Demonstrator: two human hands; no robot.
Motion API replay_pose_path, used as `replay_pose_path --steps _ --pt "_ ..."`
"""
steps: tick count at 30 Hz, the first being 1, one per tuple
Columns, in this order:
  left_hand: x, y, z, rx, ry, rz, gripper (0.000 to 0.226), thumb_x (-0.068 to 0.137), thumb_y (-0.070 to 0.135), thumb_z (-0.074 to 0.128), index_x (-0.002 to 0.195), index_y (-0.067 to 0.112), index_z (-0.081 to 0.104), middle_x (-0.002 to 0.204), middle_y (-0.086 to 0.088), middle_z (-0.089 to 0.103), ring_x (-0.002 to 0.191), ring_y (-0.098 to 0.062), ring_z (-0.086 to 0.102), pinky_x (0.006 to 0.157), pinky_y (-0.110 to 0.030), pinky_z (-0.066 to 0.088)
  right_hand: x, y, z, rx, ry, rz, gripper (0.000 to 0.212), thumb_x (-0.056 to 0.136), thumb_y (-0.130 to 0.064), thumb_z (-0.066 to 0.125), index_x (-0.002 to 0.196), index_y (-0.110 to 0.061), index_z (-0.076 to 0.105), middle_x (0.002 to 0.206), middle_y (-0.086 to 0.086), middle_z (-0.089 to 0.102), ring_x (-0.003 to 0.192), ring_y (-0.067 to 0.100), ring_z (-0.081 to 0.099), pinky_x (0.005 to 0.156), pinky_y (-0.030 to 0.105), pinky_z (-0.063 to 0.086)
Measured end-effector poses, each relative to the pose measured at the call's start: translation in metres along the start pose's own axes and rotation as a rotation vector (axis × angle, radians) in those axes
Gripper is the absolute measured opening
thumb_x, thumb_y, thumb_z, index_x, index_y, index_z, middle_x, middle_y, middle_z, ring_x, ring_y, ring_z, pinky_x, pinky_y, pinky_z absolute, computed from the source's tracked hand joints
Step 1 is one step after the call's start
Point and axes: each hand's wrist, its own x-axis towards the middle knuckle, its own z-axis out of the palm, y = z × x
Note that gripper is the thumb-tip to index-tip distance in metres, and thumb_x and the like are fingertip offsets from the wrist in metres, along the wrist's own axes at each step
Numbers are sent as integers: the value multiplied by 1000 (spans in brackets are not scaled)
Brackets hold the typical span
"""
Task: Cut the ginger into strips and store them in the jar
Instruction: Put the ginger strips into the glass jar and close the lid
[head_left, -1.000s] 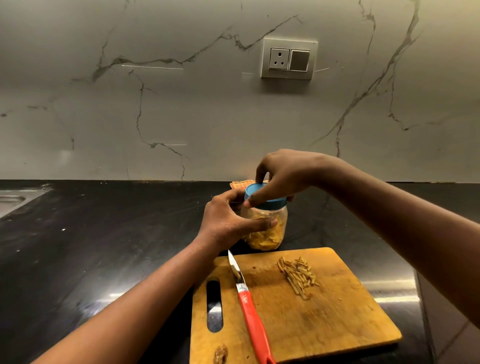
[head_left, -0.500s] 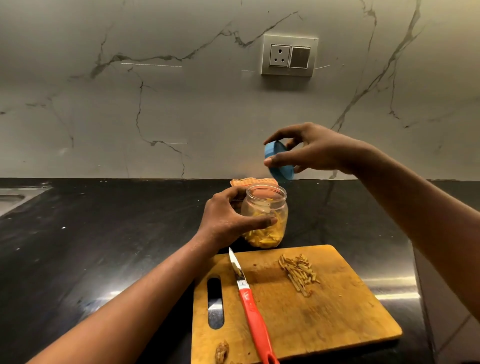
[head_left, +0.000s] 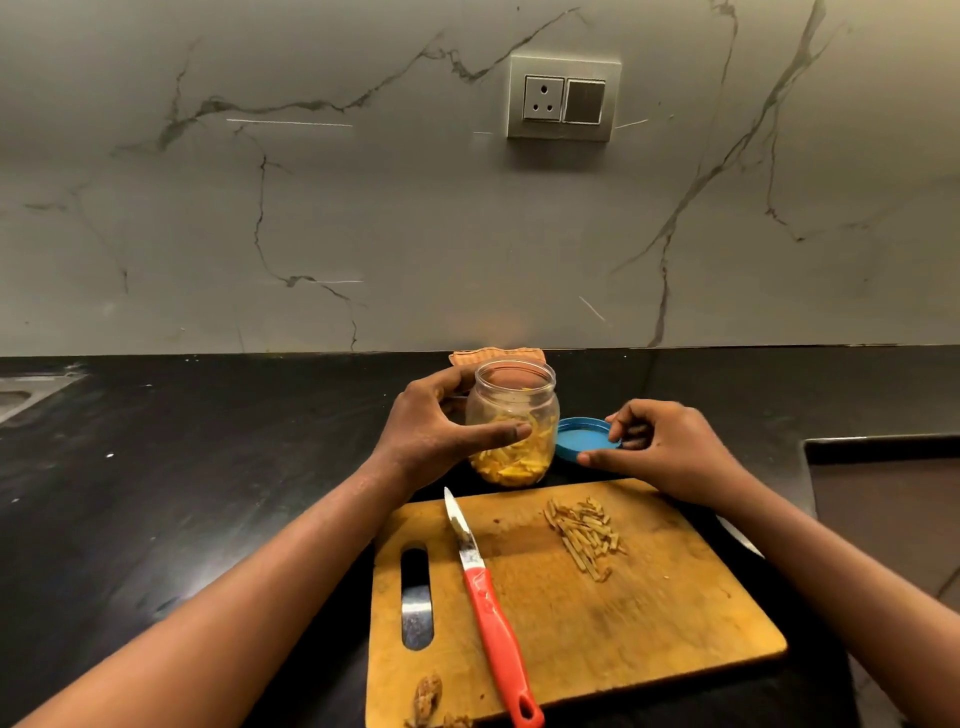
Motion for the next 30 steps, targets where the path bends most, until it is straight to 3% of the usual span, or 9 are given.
replay_pose_path --steps 6,11,14,17,20,24,28,30 --pt "2 -5 -1 -3 -6 -11 93 50 62 85 131 25 60 121 10 67 114 -8 63 98 -37 54 0 -3 0 -85 -75 -8 45 56 -54 82 87 -27 62 95 -10 64 86 8 62 75 29 58" --pt "-2 5 -7 28 -22 32 90 54 59 88 133 28 56 123 11 65 115 -8 62 96 -36 55 -1 -6 -9 -46 -57 -12 59 63 -53 77 113 -30 58 108 -10 61 99 7 59 81 26 56" --pt "-3 23 -18 106 160 157 79 64 57 82 131 23 56 121 8 61 109 -10 64 81 -23 59 -12 -17 -24 -67 36 -103 50 68 -49 74 112 -30 60 105 -9 62 95 6 61 76 24 56" --pt "-7 47 -26 170 327 404 46 78 44 77 110 13 66 100 -2 69 83 -10 69 63 -23 59 -35 -38 -38 -34 -178 -127 54 59 -55 74 107 -34 63 99 -12 65 90 4 64 76 26 57" --pt "-16 70 -23 175 66 484 19 83 25 74 93 8 70 79 -1 70 65 -9 68 57 -19 55 -57 -60 -34 -181 -414 -82 74 51 -66 75 119 -44 55 109 -20 59 95 1 59 81 26 56" --pt "-24 76 6 523 -540 234 23 85 22 75 107 18 72 94 10 69 84 -1 66 68 -12 54 -71 -72 -16 -302 -430 -122 75 60 -67 73 127 -45 49 116 -21 53 96 1 54 78 18 51" --pt "-27 63 26 627 -674 83 39 84 25 76 123 21 67 108 9 69 92 -3 65 69 -10 51 -74 -79 -6 -361 -344 -178 60 71 -60 69 124 -34 58 107 -18 58 89 0 56 74 15 50" --pt "-28 63 25 609 -669 43 38 84 26 77 121 22 68 103 12 67 91 -4 64 69 -11 51 -74 -81 -6 -337 -331 -172 47 76 -51 71 118 -31 64 101 -17 63 85 1 58 69 14 51"
